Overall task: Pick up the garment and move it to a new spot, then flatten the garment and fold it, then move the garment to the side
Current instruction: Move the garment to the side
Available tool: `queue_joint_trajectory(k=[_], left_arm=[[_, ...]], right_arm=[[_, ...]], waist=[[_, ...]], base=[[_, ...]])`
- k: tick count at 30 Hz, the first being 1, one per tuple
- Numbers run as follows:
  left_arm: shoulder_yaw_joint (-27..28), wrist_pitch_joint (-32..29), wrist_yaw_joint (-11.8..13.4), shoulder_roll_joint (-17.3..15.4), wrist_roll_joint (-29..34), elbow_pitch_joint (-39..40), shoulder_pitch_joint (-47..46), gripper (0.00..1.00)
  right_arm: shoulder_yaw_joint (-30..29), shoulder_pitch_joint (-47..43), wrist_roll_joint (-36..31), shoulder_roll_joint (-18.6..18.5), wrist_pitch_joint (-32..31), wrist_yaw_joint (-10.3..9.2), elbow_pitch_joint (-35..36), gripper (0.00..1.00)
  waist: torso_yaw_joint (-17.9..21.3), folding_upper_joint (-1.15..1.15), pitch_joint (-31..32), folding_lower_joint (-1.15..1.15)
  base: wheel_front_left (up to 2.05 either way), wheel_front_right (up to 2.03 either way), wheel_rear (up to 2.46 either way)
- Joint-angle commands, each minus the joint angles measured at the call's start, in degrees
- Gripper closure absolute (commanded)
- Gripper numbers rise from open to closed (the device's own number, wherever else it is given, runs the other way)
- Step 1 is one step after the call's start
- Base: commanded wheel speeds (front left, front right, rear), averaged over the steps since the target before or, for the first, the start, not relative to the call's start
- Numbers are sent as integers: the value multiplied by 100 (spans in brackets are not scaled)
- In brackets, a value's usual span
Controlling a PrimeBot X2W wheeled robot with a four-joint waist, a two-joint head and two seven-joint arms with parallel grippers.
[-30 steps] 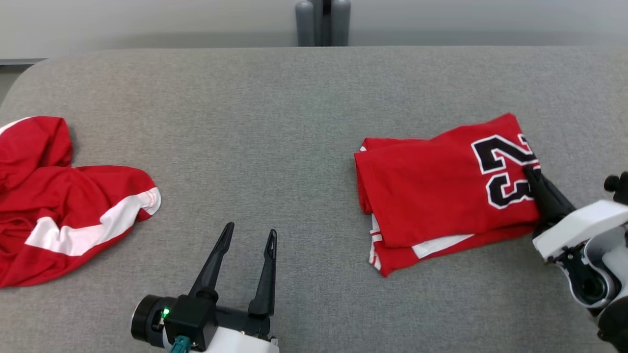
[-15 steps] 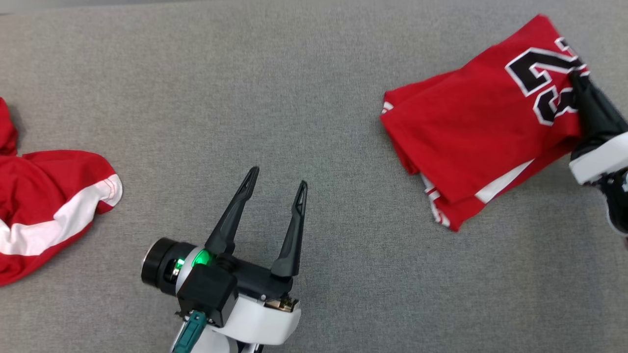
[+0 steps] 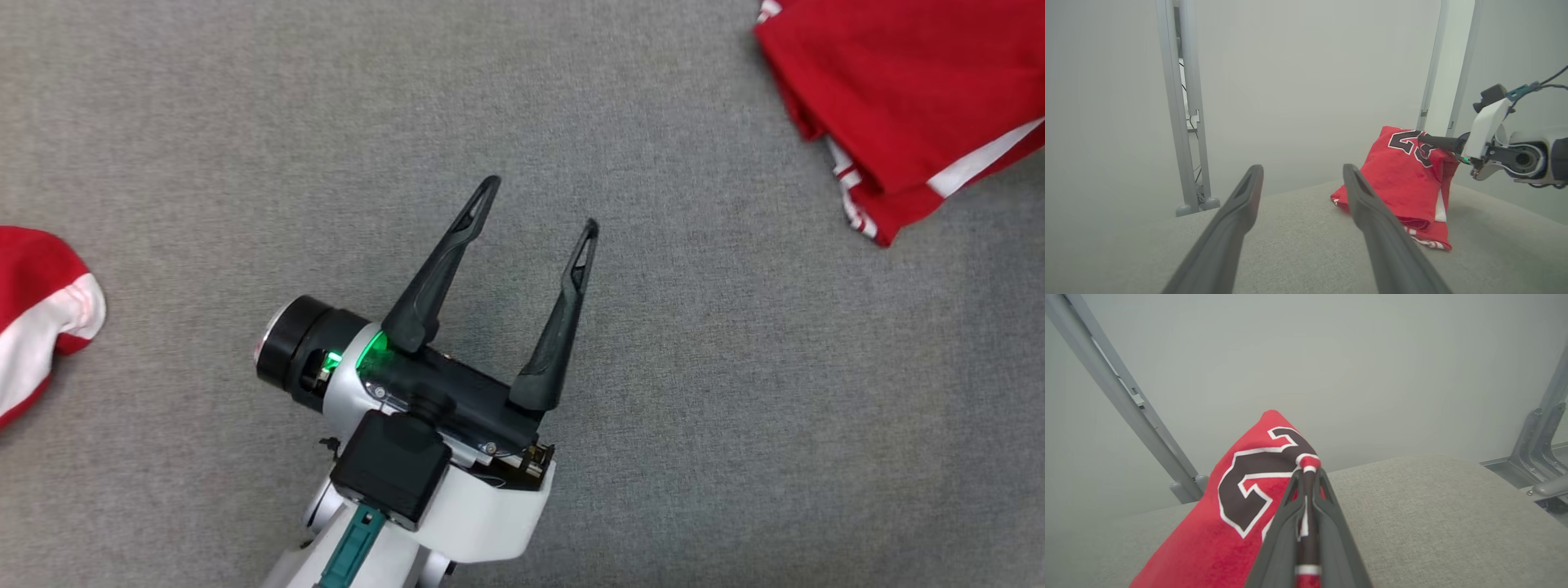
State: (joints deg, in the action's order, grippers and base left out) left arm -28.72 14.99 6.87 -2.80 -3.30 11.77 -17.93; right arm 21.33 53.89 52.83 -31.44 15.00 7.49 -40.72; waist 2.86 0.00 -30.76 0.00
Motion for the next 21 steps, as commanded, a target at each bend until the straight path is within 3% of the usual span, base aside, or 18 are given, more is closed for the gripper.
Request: queue_joint_trajectory(k=[1, 21], left_arm=[[-21, 23, -24, -24, 71, 50, -170, 0], [-373, -405, -104, -75, 609, 698, -997, 0]], right_arm=[[-117, 113, -141, -33, 26, 0, -73, 100], [-1536, 1140, -2586, -697, 26, -1, -218, 100]], waist=[[130, 0, -216, 0], [281, 0, -1178, 0]], base=[[0, 0, 0], [0, 0, 0]])
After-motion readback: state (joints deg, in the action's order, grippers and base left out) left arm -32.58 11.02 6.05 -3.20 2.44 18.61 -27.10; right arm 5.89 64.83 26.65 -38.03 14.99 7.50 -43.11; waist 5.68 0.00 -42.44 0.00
